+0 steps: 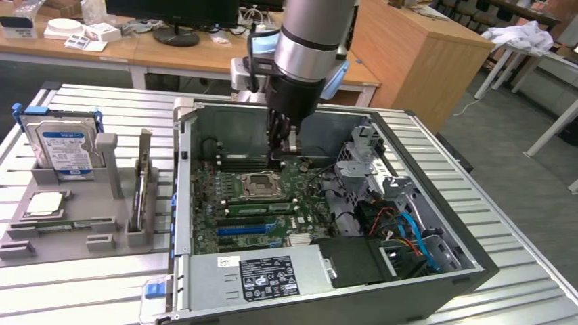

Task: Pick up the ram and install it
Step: 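Press down the ram until it locks into place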

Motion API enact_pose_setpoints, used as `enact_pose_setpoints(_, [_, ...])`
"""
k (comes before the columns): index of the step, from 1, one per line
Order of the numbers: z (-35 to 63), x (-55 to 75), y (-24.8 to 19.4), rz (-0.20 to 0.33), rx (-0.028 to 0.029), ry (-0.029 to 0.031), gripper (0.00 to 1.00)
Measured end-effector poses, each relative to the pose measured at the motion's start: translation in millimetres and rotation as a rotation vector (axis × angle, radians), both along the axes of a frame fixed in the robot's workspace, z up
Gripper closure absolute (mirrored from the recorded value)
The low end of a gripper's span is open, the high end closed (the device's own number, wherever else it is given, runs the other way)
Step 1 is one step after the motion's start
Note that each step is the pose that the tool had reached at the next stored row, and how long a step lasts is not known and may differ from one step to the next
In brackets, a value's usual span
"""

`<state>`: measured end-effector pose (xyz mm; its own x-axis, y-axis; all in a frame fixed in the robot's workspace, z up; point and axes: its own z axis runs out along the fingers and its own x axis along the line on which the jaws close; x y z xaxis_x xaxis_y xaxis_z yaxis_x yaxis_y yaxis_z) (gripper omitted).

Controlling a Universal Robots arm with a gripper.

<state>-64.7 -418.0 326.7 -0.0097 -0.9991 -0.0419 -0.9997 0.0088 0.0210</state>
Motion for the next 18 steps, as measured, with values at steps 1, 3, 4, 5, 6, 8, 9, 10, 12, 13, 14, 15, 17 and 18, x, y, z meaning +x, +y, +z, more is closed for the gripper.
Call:
enact_pose_setpoints(1, [0.0, 1.7, -0.1, 0.0, 0.0, 0.0, 0.89])
enact_pose_setpoints(3, [0.0, 4.1, -0.3, 0.0, 0.0, 0.0, 0.89])
enact_pose_setpoints(4, [0.0, 4.5, -0.3, 0.0, 0.0, 0.0, 0.89])
enact_pose_setpoints(5, [0.0, 4.5, -0.3, 0.0, 0.0, 0.0, 0.89])
enact_pose_setpoints(6, [0.0, 4.5, -0.3, 0.0, 0.0, 0.0, 0.89])
enact_pose_setpoints(8, [0.1, 4.5, -0.3, 0.0, 0.0001, -0.0001, 0.89])
enact_pose_setpoints(9, [1.1, 4.6, -0.2, 0.0, 0.0, 0.0, 0.89])
enact_pose_setpoints(10, [2.8, 4.6, -0.2, 0.0, 0.0, -0.0001, 0.89])
enact_pose_setpoints(12, [6.9, 4.5, -0.3, 0.0, 0.0, -0.0001, 0.89])
enact_pose_setpoints(13, [8.9, 4.5, -0.3, 0.0, 0.0, 0.0, 0.89])
enact_pose_setpoints(14, [10.4, 4.6, -0.3, 0.0, 0.0, -0.0001, 0.89])
enact_pose_setpoints(15, [11.5, 4.6, -0.3, 0.0, 0.0, 0.0, 0.89])
enact_pose_setpoints(17, [12.6, 4.5, -0.3, 0.0, 0.0002, -0.0001, 0.89])
enact_pose_setpoints(18, [12.6, 4.5, -0.3, 0.0, 0.0002, -0.0001, 0.89])
